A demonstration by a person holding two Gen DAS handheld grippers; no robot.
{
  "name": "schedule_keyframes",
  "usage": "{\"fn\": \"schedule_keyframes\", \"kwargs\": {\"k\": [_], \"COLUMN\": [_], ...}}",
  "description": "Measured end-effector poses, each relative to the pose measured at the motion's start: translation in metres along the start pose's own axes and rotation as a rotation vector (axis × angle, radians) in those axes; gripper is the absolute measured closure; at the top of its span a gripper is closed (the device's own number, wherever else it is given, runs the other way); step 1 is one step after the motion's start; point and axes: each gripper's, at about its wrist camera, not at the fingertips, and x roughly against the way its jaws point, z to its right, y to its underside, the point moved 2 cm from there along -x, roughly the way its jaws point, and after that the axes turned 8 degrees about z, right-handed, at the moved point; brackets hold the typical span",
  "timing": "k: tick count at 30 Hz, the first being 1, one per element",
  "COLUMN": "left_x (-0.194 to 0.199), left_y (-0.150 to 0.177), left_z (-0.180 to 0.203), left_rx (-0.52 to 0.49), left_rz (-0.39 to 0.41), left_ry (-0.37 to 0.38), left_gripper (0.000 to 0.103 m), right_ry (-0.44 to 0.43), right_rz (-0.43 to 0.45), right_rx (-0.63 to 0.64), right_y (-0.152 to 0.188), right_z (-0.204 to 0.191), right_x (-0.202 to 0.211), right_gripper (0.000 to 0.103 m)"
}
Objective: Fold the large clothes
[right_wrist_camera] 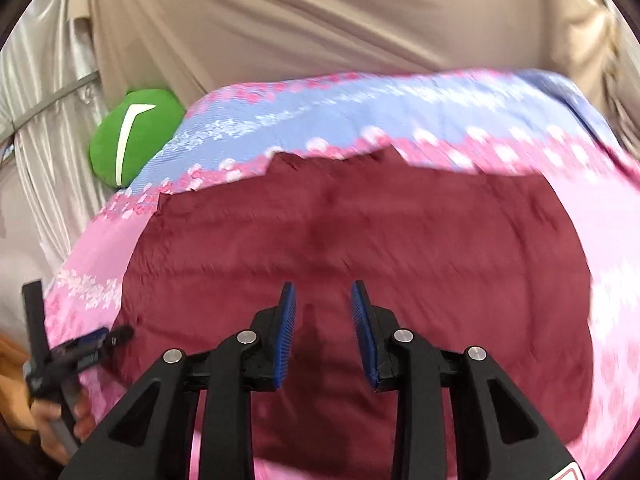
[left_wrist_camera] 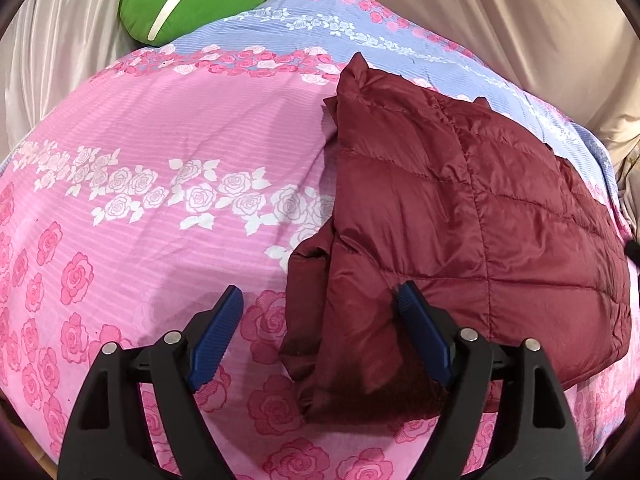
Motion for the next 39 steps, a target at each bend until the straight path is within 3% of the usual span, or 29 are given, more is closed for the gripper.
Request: {"fn": "schedule_keyframes", "kwargs": {"k": [5,11,15,18,22,27,32,35,39], "left_x": [0.002,0.003,0.005,-0.004,-0.017,-0.02,-0.009,0.003,-0.004], "left_y": [0.004,0.001,-0.013,-0.021,-0.021,-0.022,-0.029,-0.051,-0.101], "left_z": [0.001,-0.001,-0.003,-0.002,-0.003,0.003,-0.003,-0.005,0.03], "left_rx": [-0.016,-0.008,0.021,0.013,0.054,0.038,0.07,0.053,-0.016], "left_rz": [0.011,0.008,0.018,0.016,-0.032,-0.027,-0.012,0.047,0.106], "left_ry": [0.001,0.029,0.075,0.055,0.109,0.096,0.124,0.115,0.192], "left_gripper": [0.023,0.022,0.022,0.022,0.022,0.021,0.021,0.021,0.021], "right_ry": [-0.029,0.005,-0.04,-0.005,-0.006,0.034,0.002,0.04,0.137], "right_rz": [-0.001,-0.038,-0.112,-0.175,-0.221,-0.21,-0.145,-0.056,-0.01], "right_rx": [-0.002,-0.026,-0.061,-0.084,-0.11,-0.033,-0.13,-0.189,-0.205], "right_y": [-0.028,-0.052,-0.058,-0.055,-0.044,-0.047,-0.053,-0.059,-0.065], "right_z": [-0.015,-0.006,0.0,0.011,0.025,0.014,0.035,0.068,0.107], "right_x": [-0.043,-0.09,-0.122,-0.155,-0.186,-0.19,-0.152,-0.109,-0.082], "right_gripper": [0.073,0.073,0.073,0.078,0.082,0.082,0.08,0.075,0.069]}}
